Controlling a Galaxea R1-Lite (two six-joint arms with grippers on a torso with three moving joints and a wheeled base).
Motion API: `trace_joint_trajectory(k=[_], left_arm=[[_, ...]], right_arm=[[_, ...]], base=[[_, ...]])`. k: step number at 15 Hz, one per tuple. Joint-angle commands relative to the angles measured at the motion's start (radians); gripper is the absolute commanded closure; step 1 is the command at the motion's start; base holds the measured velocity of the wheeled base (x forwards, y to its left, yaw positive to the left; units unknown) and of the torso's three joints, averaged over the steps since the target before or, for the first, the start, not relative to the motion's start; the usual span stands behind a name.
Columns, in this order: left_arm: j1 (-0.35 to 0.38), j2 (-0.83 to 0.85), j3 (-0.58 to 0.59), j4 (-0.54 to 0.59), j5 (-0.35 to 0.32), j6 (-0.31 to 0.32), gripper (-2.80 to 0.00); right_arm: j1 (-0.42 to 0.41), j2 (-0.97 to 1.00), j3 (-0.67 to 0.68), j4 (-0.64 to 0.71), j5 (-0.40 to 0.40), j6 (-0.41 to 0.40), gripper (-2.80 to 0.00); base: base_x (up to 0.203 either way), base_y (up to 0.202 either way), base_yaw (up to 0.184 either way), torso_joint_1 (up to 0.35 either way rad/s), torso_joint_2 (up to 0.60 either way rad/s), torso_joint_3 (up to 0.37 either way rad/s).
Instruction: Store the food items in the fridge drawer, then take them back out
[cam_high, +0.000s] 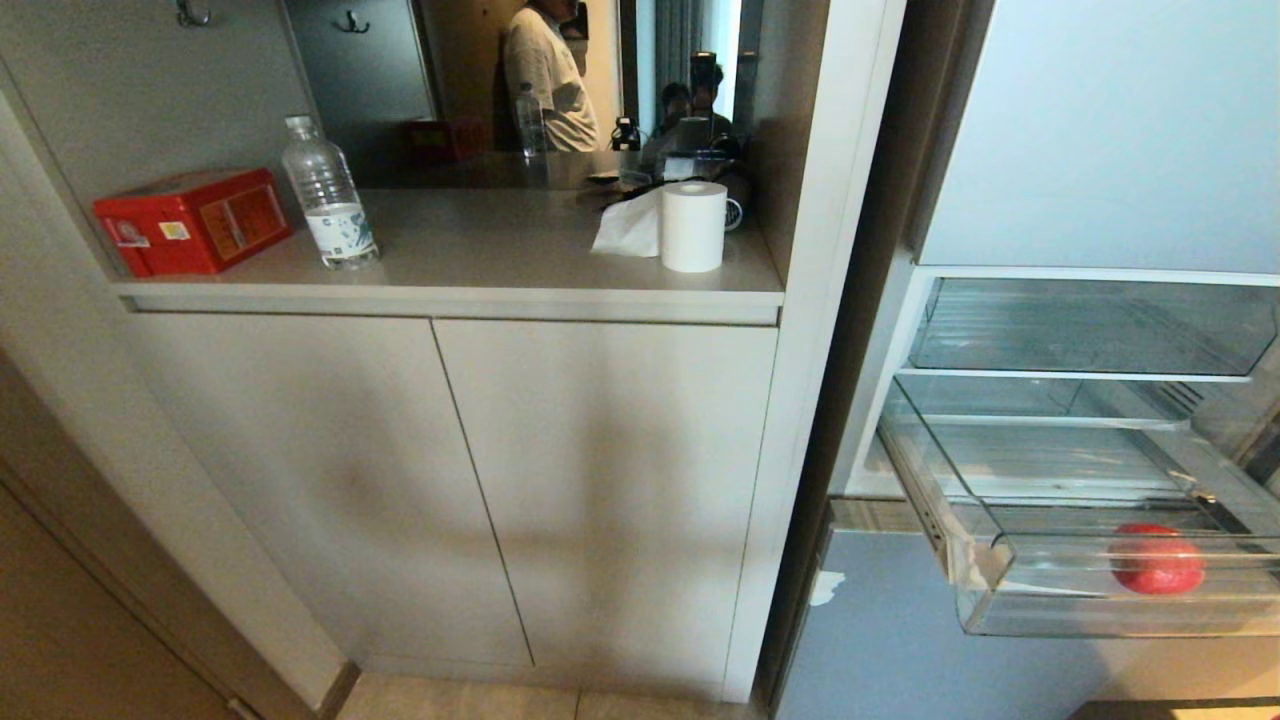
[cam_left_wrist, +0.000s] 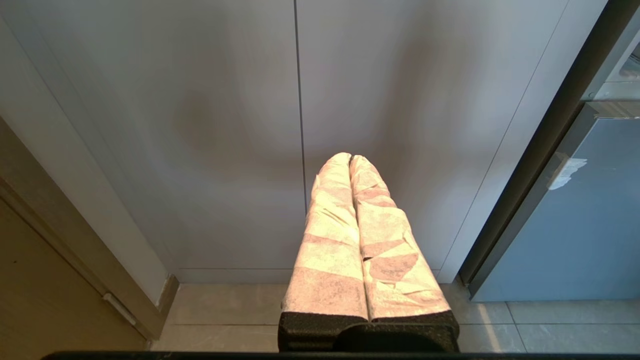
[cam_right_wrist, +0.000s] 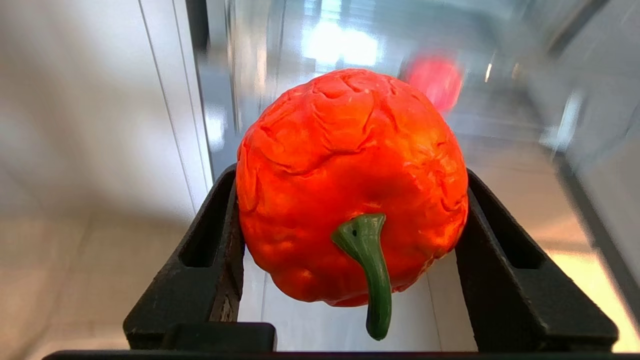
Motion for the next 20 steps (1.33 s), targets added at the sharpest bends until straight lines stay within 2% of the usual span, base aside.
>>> trace_joint_trajectory(k=[1,3,6,14,20], left_arm=[[0.0,0.001,0.002,0.0,0.0,0.0,0.0],[0.0,0.001,0.002,0.0,0.0,0.0,0.0],[0.0,0.001,0.002,0.0,0.0,0.0,0.0],[0.0,0.001,0.002,0.0,0.0,0.0,0.0],[0.0,0.001,0.002,0.0,0.0,0.0,0.0]], right_arm=[[0.048,-0.043,0.014,0.008,-0.001,0.007,0.0],[0.081,-0.133,0.015,0.008,0.005,0.011,0.0],[0.087,-0.297,0.015,0.049,0.032,0.02,0.0],[0.089,-0.292,0.015,0.081,0.038,0.085,0.0],[0.089,-0.292,0.015,0.081,0.028,0.105,0.0]], base=[[0.0,0.0,0.0,0.0,0.0,0.0],[0.0,0.0,0.0,0.0,0.0,0.0],[0.0,0.0,0.0,0.0,0.0,0.0],[0.001,0.0,-0.007,0.0,0.0,0.0],[-0.001,0.008,-0.162,0.004,0.0,0.001]])
